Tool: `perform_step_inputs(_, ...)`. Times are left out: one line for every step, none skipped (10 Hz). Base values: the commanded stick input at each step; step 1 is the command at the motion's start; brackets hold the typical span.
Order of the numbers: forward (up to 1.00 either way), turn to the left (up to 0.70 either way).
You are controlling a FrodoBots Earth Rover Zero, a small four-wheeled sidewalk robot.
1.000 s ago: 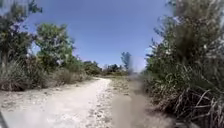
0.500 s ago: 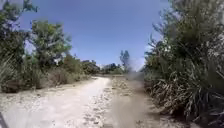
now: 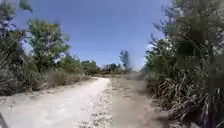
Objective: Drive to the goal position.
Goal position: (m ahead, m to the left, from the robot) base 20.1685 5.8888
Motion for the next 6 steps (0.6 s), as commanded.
perform_step_inputs(0.45, 0.02)
perform_step_inputs(0.45, 0.02)
perform_step_inputs(0.45, 0.02)
perform_step_inputs(0.45, 0.02)
perform_step_inputs(0.45, 0.02)
perform_step_inputs(0.45, 0.02)
